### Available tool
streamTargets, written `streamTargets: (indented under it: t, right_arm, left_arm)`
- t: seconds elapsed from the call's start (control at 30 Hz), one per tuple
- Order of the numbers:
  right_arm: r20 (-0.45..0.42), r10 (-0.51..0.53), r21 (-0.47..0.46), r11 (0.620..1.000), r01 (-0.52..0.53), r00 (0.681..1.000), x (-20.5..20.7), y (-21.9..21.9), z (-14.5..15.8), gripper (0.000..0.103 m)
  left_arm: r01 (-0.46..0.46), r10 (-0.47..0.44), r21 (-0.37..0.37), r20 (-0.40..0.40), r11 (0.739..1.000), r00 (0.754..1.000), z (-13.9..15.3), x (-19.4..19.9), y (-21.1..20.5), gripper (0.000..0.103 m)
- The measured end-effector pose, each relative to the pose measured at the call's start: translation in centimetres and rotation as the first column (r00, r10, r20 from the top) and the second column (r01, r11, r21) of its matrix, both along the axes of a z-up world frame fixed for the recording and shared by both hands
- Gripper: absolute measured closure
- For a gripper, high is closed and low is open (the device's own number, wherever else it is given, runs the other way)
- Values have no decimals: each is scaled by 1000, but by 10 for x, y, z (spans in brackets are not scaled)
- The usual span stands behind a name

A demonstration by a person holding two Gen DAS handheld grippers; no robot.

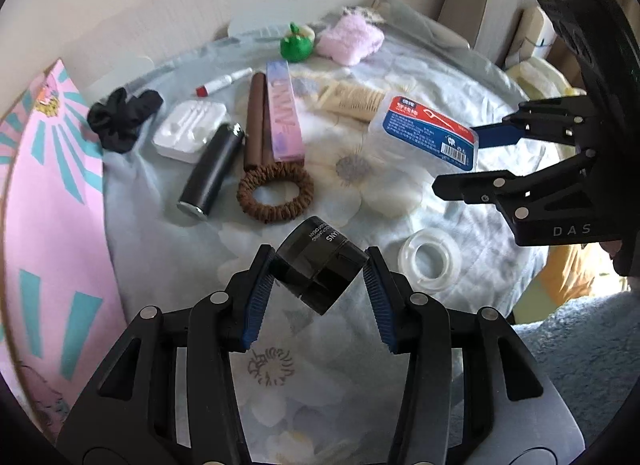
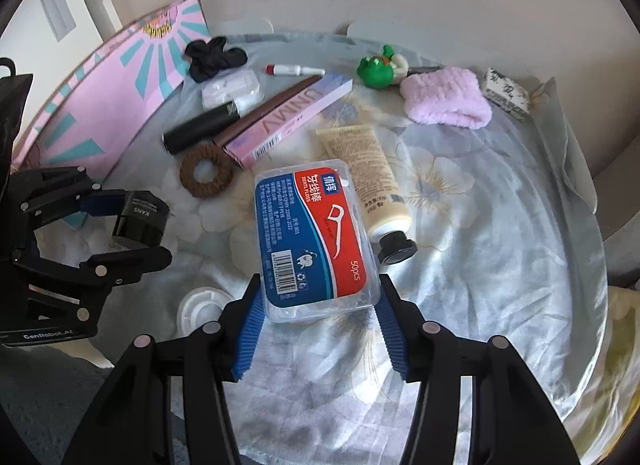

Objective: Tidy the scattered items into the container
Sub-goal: 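Grasp the black square jar with left tool while right grasps toothpick box, then carry the jar and toothpick box into the striped box and release both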

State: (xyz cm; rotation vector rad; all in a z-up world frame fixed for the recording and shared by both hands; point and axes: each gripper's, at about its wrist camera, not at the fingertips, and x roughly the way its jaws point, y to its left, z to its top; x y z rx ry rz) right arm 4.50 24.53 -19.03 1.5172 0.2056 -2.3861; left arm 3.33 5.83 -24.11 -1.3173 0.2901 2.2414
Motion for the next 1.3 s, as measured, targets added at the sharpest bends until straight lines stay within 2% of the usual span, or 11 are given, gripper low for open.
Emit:
streamTargets:
  t: [0.13, 0.23, 0.37, 0.47, 0.6, 0.8, 0.93, 1.1, 1.3]
  right_arm:
    - [-21, -17, 1, 1000, 17, 1000, 2, 2, 10, 54]
    - [-40, -32, -20, 999, 31, 999, 1, 4, 22, 54]
    - [-102, -14, -44, 999, 10, 995, -6, -3, 51, 54]
    - [-151, 20, -44, 999, -27, 988, -18, -18, 74, 54]
    - [-227, 75, -63, 994, -92, 971, -34, -46, 113, 54]
    - [-298, 181, -77, 974, -213, 937, -57, -100, 152, 54]
    - [-312, 275, -92, 944, -317, 910, -76, -149, 165, 54]
    - [-229, 347, -161, 908, -387, 909, -110, -216, 154, 54]
    - [-134, 394, -91, 909, -407, 909, -137, -286, 114, 54]
  left_arm:
    - [-33, 33, 28, -2, 999, 999, 13, -4, -9, 61]
    - [-66, 68, 43, -34, 997, 997, 32, -6, -19, 61]
    - [-160, 165, 61, -85, 985, 983, 60, -15, -41, 61]
    - [-257, 263, 71, -106, 964, 959, 82, -24, -64, 61]
    - [-377, 376, 18, -138, 926, 916, 107, -34, -97, 61]
    - [-520, 513, 0, -168, 854, 842, 139, -34, -153, 61]
    - [-579, 569, -26, -150, 815, 808, 139, -32, -180, 61]
    - [-628, 626, -8, -76, 778, 776, 118, -29, -203, 61]
    - [-638, 638, 2, -6, 770, 770, 88, -25, -204, 61]
